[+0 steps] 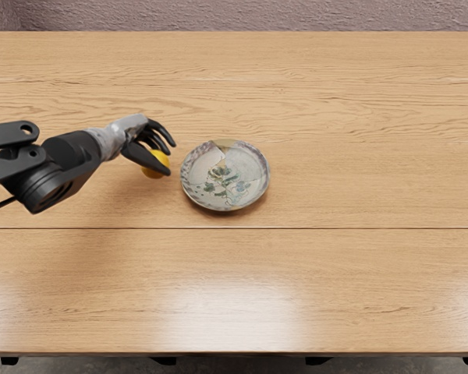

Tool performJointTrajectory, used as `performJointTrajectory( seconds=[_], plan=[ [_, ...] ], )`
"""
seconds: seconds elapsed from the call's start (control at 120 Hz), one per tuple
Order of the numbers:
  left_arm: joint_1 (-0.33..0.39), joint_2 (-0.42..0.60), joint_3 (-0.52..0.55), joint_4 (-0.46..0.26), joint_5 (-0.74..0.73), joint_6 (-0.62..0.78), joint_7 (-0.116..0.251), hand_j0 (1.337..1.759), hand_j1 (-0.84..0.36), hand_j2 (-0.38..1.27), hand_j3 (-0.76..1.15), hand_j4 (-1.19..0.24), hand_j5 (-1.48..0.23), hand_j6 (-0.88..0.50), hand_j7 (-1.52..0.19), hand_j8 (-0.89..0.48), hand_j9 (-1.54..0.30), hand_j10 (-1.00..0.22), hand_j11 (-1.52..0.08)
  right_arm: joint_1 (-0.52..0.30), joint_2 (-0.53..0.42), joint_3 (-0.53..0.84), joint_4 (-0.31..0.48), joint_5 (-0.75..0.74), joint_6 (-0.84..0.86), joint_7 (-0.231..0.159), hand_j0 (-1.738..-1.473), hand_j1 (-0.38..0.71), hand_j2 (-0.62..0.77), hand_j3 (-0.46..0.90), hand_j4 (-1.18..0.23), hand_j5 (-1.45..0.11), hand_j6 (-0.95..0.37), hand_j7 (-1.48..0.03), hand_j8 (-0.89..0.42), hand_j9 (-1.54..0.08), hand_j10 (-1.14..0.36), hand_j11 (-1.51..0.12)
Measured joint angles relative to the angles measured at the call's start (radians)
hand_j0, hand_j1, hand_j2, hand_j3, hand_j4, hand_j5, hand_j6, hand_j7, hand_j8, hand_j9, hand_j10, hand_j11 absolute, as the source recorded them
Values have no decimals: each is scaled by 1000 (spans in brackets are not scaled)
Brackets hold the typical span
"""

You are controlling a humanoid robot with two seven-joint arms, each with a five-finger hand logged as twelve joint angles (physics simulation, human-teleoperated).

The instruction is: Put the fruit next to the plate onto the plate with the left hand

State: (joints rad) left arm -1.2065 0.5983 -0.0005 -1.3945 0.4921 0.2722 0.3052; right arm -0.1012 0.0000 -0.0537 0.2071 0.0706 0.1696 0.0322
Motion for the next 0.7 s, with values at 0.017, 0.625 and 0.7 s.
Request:
performJointTrajectory(
  seconds=[0.017,0.625,0.7],
  plan=[
    [1,0,-3,0,0,-1,0,1654,-267,212,0,-702,-935,-697,-934,-445,-953,-479,-935,0,0,0,0,0,0,0,-1658,-339,-2,0,-8,-10,-8,-10,-8,-10,-8,-10],
    [-5,-86,-33,21,0,-21,14,1654,-258,286,0,-707,-933,-707,-930,-516,-948,-526,-932,0,0,0,0,0,0,0,-1658,-339,-2,0,-8,-10,-8,-10,-8,-10,-8,-10],
    [-11,-93,-34,25,1,-20,19,1654,-258,284,0,-708,-931,-709,-928,-520,-945,-541,-931,0,0,0,0,0,0,0,-1658,-339,-2,0,-8,-10,-8,-10,-8,-10,-8,-10]
  ],
)
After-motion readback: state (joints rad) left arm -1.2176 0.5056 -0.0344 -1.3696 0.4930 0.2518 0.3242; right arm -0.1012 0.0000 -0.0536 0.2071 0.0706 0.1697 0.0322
